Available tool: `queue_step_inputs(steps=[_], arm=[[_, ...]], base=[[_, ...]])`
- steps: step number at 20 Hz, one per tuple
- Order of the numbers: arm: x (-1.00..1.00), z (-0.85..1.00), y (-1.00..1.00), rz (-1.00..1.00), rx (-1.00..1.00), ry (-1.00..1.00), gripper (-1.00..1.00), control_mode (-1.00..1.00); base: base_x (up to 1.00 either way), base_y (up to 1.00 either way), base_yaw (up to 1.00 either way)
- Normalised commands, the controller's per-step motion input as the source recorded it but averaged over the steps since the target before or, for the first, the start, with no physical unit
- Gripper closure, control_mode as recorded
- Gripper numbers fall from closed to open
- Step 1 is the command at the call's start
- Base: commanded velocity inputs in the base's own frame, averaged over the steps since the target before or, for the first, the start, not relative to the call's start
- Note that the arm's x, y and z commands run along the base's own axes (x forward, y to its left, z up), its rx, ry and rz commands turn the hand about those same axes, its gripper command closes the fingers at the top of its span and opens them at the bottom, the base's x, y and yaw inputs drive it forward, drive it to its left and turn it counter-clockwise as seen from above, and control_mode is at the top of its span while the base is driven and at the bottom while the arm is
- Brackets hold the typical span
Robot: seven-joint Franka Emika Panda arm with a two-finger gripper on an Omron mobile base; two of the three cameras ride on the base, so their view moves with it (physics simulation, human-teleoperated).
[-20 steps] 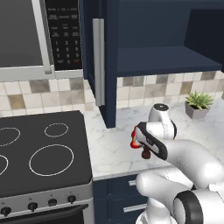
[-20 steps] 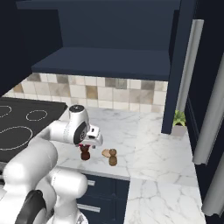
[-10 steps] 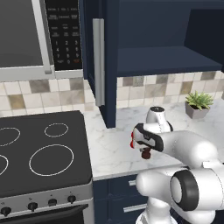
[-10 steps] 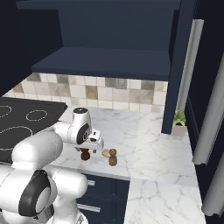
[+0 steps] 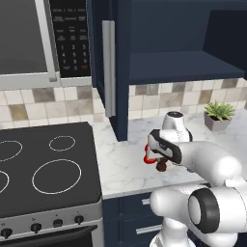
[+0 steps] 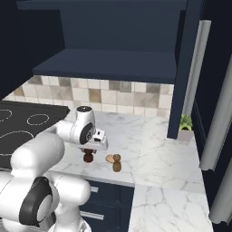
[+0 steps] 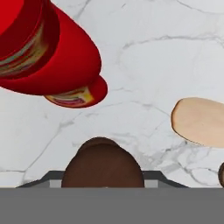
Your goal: There are various items on the counter. Only move the condiments/shakers into the cabinet.
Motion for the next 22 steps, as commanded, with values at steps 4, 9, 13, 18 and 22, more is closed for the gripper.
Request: queue_step_inputs(steps=[4, 9, 13, 18, 22], arm=[[-0.41, 1.00, 0.00, 0.00, 0.00, -0.33, 1.00, -1.00], [-0.46, 1.00, 0.00, 0.01, 0.00, -0.45, 1.00, -1.00], [-0.42, 1.00, 0.00, 0.02, 0.00, -0.43, 1.00, -1.00], [-0.23, 1.00, 0.00, 0.04, -0.01, -0.28, 1.00, -1.00], [-0.15, 1.00, 0.00, 0.01, -0.08, -0.11, 1.00, -1.00]], base=[[0.00, 0.00, 0.00], [0.00, 0.00, 0.00], [0.00, 0.00, 0.00], [0.00, 0.00, 0.00], [0.00, 0.00, 0.00]])
